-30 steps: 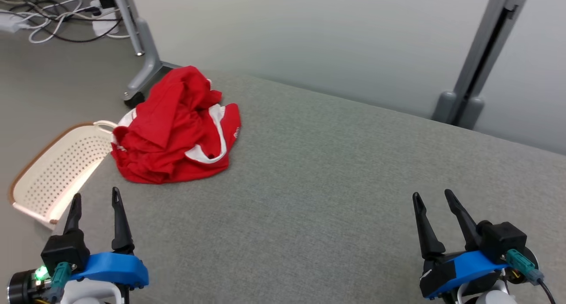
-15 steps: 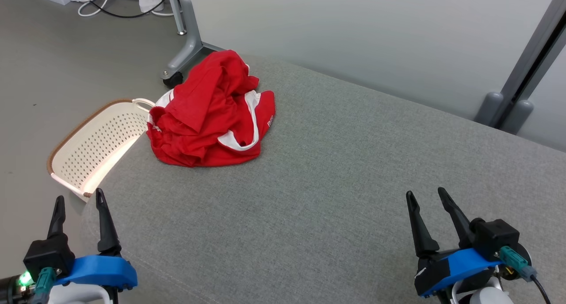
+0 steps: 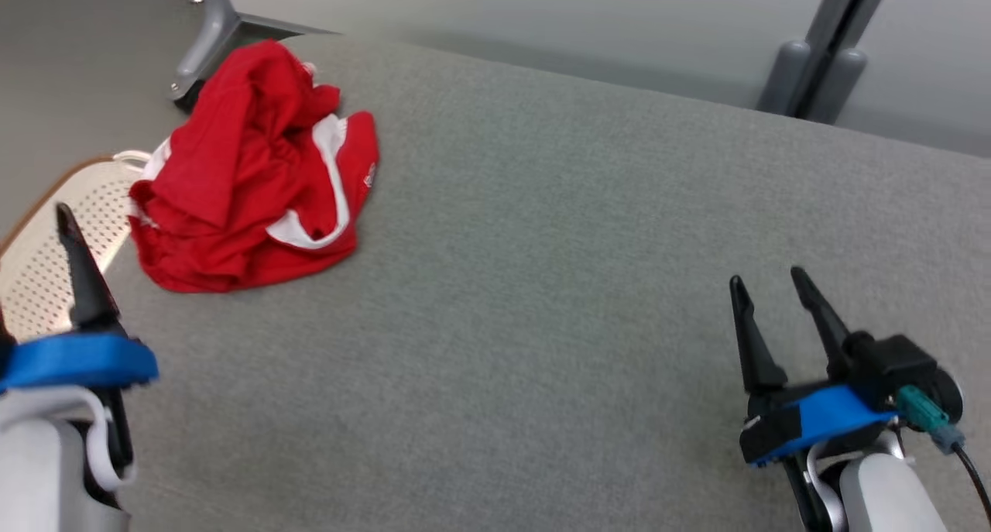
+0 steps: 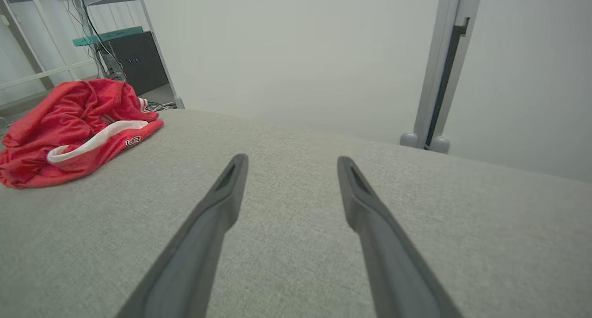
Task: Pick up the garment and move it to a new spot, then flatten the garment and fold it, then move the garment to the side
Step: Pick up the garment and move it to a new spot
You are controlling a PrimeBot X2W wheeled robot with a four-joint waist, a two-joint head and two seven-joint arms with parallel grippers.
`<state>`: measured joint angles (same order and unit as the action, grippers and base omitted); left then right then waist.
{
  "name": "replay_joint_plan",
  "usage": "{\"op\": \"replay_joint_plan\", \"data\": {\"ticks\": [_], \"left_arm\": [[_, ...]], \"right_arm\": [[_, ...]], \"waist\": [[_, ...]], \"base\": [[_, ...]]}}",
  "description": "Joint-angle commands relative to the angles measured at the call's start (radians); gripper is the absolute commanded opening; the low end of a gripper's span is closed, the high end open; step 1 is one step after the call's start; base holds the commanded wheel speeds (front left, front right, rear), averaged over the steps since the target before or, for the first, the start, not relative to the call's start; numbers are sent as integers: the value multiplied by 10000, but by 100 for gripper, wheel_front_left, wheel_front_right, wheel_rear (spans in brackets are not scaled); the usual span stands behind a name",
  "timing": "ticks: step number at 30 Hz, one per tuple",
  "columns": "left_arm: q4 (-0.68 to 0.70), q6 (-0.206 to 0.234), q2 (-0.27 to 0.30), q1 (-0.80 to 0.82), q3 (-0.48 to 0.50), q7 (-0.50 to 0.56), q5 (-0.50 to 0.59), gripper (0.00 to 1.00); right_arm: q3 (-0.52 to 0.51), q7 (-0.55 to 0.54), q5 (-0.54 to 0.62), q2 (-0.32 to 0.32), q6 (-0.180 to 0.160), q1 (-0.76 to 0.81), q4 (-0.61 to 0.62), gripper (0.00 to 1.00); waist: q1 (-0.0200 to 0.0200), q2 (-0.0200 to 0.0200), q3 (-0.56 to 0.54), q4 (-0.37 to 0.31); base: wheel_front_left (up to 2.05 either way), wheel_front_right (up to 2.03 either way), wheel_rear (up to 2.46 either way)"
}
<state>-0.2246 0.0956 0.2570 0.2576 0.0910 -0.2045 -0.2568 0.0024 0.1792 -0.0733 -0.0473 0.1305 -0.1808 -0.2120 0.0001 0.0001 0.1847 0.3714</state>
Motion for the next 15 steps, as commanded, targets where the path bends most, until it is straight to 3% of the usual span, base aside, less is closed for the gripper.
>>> {"op": "replay_joint_plan", "data": {"ticks": [1,10,15], "left_arm": [[-95,-68,166,503,109,-17,-54,100],[-1357,-572,1605,3437,537,203,-330,100],[-2350,-707,2139,4349,563,513,-357,100]], "right_arm": [[-38,-68,176,-58,3,-211,184,100],[-330,-423,900,-171,3,-916,1385,100],[-559,-545,986,-371,3,-1003,1868,100]], "waist": [[-1,-1,221,-215],[-1,-1,1957,-1687],[-1,-1,2466,-2106]], "base": [[0,0,0],[0,0,0],[0,0,0]]}}
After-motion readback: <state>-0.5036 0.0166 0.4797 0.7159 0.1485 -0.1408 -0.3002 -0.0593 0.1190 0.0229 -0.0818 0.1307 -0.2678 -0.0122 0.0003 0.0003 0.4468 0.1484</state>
